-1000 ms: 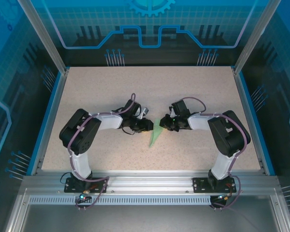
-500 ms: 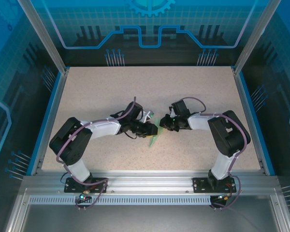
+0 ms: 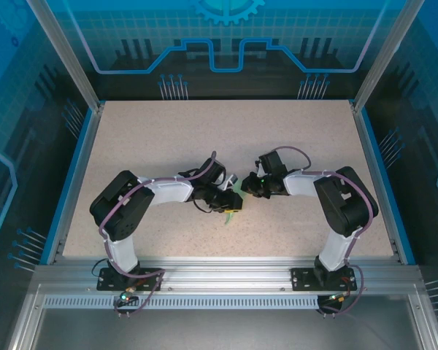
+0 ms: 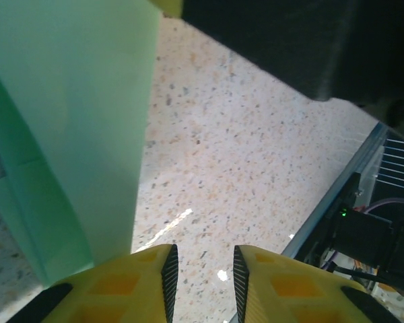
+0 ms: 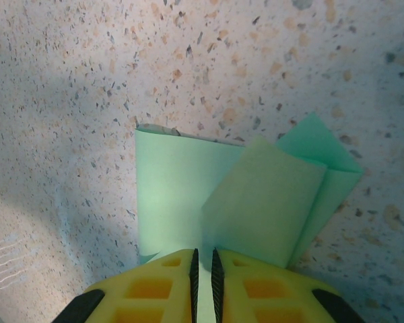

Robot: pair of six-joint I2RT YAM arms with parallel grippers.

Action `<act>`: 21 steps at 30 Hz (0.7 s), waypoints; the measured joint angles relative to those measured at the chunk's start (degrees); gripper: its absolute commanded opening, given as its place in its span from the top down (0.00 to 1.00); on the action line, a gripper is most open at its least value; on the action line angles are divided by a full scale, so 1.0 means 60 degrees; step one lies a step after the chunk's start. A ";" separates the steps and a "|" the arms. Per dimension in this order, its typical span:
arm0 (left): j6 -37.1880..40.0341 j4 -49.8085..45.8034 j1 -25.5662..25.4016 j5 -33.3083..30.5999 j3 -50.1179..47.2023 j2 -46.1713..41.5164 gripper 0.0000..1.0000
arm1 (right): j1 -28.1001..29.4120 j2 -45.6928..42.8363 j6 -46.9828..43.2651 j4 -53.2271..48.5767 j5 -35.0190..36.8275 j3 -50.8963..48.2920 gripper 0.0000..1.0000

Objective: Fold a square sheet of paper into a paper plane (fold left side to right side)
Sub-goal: Fold the wing for the fifth time at the center of the table.

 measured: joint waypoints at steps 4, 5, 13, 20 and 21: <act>0.0040 -0.0109 0.0000 -0.0189 0.0011 0.0058 0.68 | 0.0011 0.0015 -0.0015 -0.0055 0.0004 0.0029 0.83; 0.0084 -0.0131 0.0000 -0.0237 0.0011 0.0091 0.68 | 0.0011 0.0015 -0.0018 -0.0058 0.0007 0.0029 0.83; 0.0189 -0.0277 0.0000 -0.0525 0.0011 0.0200 0.68 | 0.0022 0.0015 -0.0047 -0.0135 0.0036 0.0073 0.83; 0.0226 -0.0299 0.0000 -0.0627 0.0011 0.0219 0.69 | 0.0047 0.0022 -0.0087 -0.0160 0.0047 0.0087 0.83; 0.0226 -0.0321 0.0000 -0.0634 0.0011 0.0222 0.69 | 0.0055 0.0022 -0.0109 -0.0160 0.0062 0.0091 0.83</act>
